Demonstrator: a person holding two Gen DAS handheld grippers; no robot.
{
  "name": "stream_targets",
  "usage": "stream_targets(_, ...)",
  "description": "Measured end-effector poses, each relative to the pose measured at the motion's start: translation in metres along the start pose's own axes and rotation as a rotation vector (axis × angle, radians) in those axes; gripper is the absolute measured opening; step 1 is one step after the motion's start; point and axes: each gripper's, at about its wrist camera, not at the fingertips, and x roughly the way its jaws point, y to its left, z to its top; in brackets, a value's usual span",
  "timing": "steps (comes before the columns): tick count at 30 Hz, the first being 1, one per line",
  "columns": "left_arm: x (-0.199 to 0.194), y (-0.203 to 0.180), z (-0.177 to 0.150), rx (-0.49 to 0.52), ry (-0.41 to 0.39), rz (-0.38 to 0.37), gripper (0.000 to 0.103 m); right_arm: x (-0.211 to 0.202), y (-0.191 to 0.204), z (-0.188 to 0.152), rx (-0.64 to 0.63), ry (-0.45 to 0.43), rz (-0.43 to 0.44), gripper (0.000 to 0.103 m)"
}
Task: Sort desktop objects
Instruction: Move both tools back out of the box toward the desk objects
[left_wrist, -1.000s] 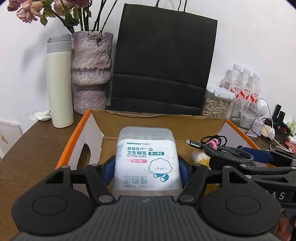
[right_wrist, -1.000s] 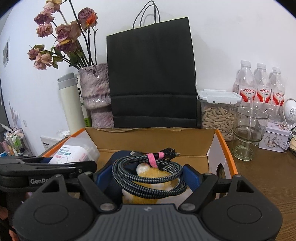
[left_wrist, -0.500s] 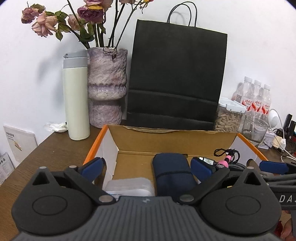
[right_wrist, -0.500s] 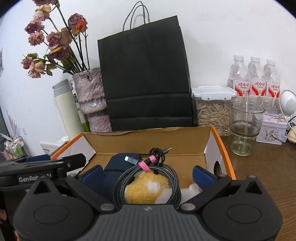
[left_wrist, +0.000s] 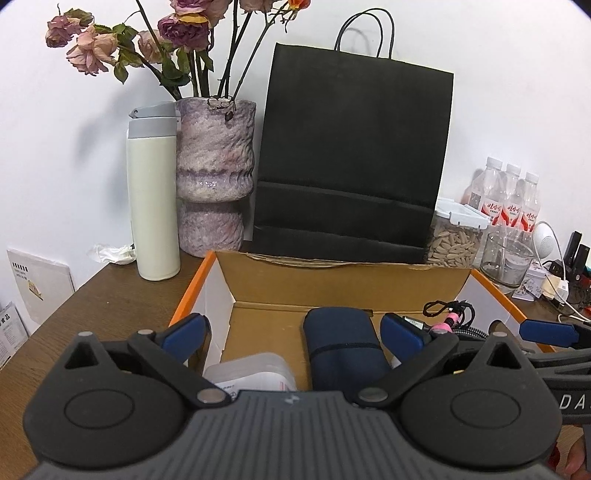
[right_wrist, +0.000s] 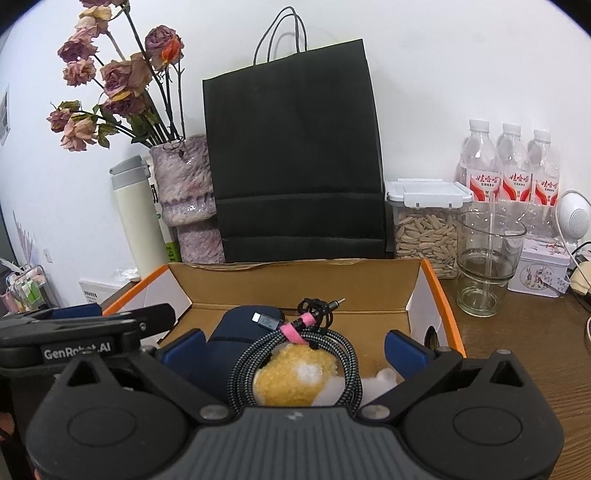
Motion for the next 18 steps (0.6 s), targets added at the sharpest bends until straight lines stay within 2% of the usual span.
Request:
stream_targets(9,-0.021,0.002,-0.002,-0.015,-0.032,-0.012,0.103,-0.021,0.009,-0.001,-0.032,-0.035,-0.021,0.103)
stream_targets(18,-0.056,0.003,-0.016,-0.029,-0.059,-0.025,0.103,-0.053,0.015,-0.022,-0.035,-0.037,-0.031,0.103)
